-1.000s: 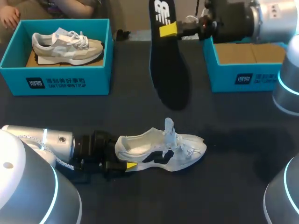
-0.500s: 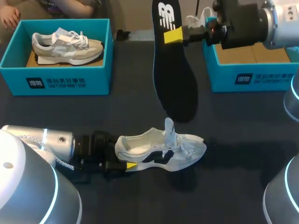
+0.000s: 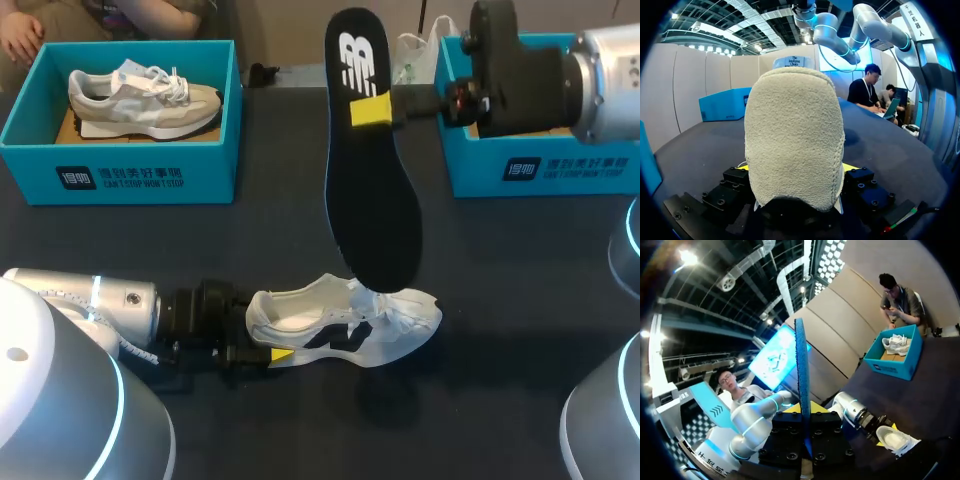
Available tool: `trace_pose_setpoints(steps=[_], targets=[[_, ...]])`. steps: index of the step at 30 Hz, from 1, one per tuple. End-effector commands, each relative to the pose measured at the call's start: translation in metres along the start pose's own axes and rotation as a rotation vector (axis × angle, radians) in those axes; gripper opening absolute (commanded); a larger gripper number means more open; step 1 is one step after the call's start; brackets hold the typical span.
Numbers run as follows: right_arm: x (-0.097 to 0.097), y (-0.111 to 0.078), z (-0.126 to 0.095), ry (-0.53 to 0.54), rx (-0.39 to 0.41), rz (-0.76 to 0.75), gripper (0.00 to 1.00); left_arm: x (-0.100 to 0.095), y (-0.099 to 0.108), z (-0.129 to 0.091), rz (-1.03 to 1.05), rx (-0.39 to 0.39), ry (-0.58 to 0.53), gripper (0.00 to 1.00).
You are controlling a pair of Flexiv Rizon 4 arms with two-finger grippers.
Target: Take the shoe out of the shoebox, open the shoe tongue, remove and reinsert the insole, then place the shoe into the shoebox
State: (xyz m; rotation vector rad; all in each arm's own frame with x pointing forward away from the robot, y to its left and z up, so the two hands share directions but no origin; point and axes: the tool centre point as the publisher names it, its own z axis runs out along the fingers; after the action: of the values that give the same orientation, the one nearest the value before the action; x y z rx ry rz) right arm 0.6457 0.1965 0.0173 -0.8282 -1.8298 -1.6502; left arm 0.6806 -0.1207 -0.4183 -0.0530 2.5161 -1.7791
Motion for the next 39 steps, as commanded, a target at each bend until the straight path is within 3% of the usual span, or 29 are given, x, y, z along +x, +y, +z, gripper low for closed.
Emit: trace_pose_setpoints(steps=[1, 11, 30, 32, 33, 39], targets=[[0.005, -0.010, -0.004, 0.010, -0.008, -0.019, 0.00, -0.001, 0.002, 0.001, 0.000, -0.005, 0.003, 0.00], [0.013, -0.021, -0.004, 0.049, 0.006, -0.034, 0.00, -0.001, 0.002, 0.001, 0.000, -0.005, 0.003, 0.00], [0.014, -0.021, -0.004, 0.031, -0.004, -0.042, 0.00, -0.003, 0.007, -0.007, -0.013, -0.013, 0.001, 0.00], [0.014, -0.021, -0.004, 0.031, -0.004, -0.042, 0.00, -0.004, 0.009, -0.013, -0.017, -0.017, -0.001, 0.84], [0.014, -0.021, -0.004, 0.031, -0.004, -0.042, 0.00, -0.005, 0.009, -0.015, -0.017, -0.018, -0.002, 1.00], [0.014, -0.021, -0.004, 0.031, -0.004, -0.042, 0.00, -0.011, 0.009, -0.027, -0.017, -0.047, 0.003, 1.00]])
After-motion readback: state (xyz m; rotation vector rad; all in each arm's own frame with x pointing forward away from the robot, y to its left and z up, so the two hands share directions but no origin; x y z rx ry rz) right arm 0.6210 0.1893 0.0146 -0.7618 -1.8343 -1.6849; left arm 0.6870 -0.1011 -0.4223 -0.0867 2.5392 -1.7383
